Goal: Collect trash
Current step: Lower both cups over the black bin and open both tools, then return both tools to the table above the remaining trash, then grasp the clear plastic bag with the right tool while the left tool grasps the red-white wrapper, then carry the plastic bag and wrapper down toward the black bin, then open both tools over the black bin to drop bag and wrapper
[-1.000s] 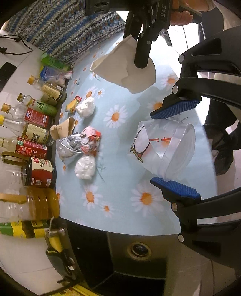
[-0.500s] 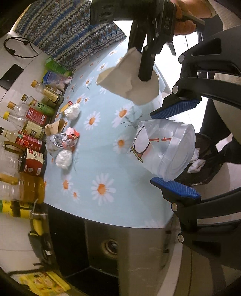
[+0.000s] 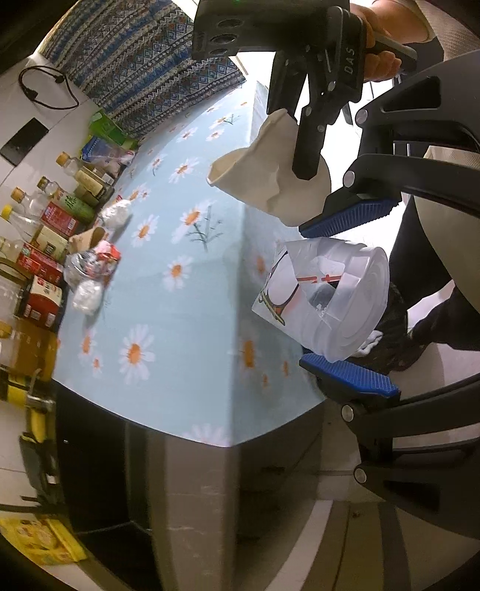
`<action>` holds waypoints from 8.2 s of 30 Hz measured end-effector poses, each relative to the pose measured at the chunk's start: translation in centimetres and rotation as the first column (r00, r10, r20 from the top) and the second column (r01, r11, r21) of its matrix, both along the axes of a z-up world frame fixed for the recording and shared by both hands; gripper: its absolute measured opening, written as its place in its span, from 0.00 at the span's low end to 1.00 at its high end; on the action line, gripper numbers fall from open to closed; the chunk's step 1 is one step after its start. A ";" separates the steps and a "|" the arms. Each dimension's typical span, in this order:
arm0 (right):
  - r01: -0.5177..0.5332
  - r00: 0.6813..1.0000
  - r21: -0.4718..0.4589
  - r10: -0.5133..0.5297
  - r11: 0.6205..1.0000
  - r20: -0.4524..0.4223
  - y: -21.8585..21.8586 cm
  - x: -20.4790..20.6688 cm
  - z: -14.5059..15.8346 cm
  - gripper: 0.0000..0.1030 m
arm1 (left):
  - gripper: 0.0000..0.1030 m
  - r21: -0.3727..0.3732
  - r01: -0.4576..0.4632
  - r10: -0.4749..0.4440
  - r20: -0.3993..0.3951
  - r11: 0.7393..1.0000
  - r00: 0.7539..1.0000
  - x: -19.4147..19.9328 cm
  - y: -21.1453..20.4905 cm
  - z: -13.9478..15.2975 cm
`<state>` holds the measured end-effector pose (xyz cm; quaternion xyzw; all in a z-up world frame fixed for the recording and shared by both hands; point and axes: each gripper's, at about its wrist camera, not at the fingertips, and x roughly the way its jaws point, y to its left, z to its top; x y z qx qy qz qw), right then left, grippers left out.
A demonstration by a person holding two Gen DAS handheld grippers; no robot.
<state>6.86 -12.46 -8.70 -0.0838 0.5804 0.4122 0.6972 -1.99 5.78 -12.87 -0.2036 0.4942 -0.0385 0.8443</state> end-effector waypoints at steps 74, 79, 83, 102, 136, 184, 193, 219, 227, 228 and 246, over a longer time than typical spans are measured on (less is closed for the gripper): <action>0.228 0.963 0.088 -0.238 0.970 0.129 -5.8 9.3 4.8 0.66 | 0.69 0.032 -0.003 0.001 0.061 0.999 0.998 6.2 -1.1 4.5; 0.235 0.958 0.096 -0.247 0.967 0.148 -6.3 12.6 5.2 0.66 | 0.69 0.056 -0.002 -0.003 0.091 0.998 0.996 8.8 -1.7 6.0; 0.225 0.958 0.103 -0.240 0.969 0.158 -6.7 15.6 5.3 0.67 | 0.69 0.076 -0.009 0.001 0.096 0.997 0.995 11.3 -2.3 6.9; 0.074 0.986 0.094 -0.087 0.993 0.140 -4.2 29.7 1.2 0.69 | 0.76 0.179 -0.082 0.081 0.012 0.980 0.997 23.5 -4.1 5.9; 0.007 0.998 0.125 -0.015 0.992 0.060 -3.9 33.8 -2.1 0.50 | 0.76 0.218 -0.046 0.070 -0.102 0.975 0.992 33.2 -5.4 0.6; 0.094 0.988 0.100 -0.105 0.991 0.112 -6.4 20.8 1.0 0.50 | 0.49 0.205 0.025 -0.025 -0.001 0.978 1.000 21.3 -6.1 3.6; 0.086 0.988 0.092 -0.097 0.992 0.118 -5.5 14.3 1.8 0.50 | 0.49 0.168 0.033 -0.039 0.029 0.985 0.999 14.8 -5.9 4.2; 0.046 0.999 0.028 -0.046 0.999 -0.015 -3.1 1.5 -3.6 0.50 | 0.49 0.076 0.023 -0.015 -0.098 0.997 0.995 1.6 -4.3 -2.6; 0.052 0.996 -0.031 -0.054 0.998 -0.072 -2.4 1.4 -6.9 0.51 | 0.49 0.014 0.018 -0.016 -0.188 1.000 0.982 0.5 -4.0 -7.3; 0.051 0.996 -0.034 -0.054 0.998 -0.078 -2.3 1.4 -7.1 0.51 | 0.49 0.008 0.017 -0.015 -0.197 1.000 0.980 0.4 -3.9 -7.8; 0.097 0.985 -0.035 -0.101 0.995 -0.141 -2.2 2.9 -8.1 0.59 | 0.60 -0.018 0.025 -0.029 -0.279 1.000 0.960 1.0 -4.1 -10.6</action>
